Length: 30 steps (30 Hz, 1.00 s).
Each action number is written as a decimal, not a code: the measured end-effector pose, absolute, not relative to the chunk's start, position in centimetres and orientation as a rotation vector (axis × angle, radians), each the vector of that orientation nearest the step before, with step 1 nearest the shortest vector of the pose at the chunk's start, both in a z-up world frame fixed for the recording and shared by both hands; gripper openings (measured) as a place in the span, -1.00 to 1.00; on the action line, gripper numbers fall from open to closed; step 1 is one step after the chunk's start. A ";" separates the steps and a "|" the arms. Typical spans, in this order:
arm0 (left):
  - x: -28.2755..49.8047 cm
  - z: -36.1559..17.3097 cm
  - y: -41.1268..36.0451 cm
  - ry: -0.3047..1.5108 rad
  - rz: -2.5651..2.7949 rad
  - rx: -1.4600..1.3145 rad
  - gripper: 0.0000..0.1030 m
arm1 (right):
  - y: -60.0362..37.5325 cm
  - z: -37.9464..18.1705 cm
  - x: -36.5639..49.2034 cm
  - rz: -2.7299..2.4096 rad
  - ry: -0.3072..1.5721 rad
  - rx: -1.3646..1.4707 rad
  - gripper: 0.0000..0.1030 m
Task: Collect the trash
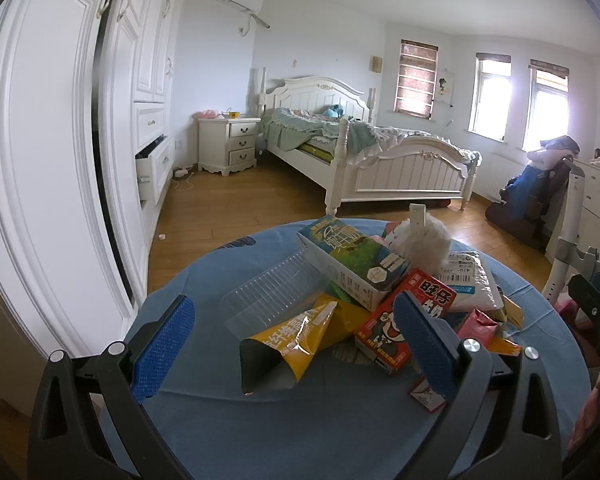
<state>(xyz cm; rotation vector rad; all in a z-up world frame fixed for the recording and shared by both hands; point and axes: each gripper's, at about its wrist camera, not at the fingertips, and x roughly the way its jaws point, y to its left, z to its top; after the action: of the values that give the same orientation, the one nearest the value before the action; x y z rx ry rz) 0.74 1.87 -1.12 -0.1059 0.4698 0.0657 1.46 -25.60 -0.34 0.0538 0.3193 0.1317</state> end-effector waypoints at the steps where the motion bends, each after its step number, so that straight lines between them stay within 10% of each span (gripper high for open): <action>1: 0.7 -1.1 1.9 0.470 0.066 -0.106 0.90 | -25.6 -0.3 1.5 0.132 0.319 0.055 0.92; 30: 0.8 -1.3 2.1 0.476 0.069 -0.114 0.90 | -25.7 -0.4 1.5 0.132 0.321 0.055 0.92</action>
<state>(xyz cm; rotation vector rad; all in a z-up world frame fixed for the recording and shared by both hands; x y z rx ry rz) 0.84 2.12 -1.31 -0.1136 0.4762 0.0691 1.52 -25.70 -0.40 0.0549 0.3213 0.1321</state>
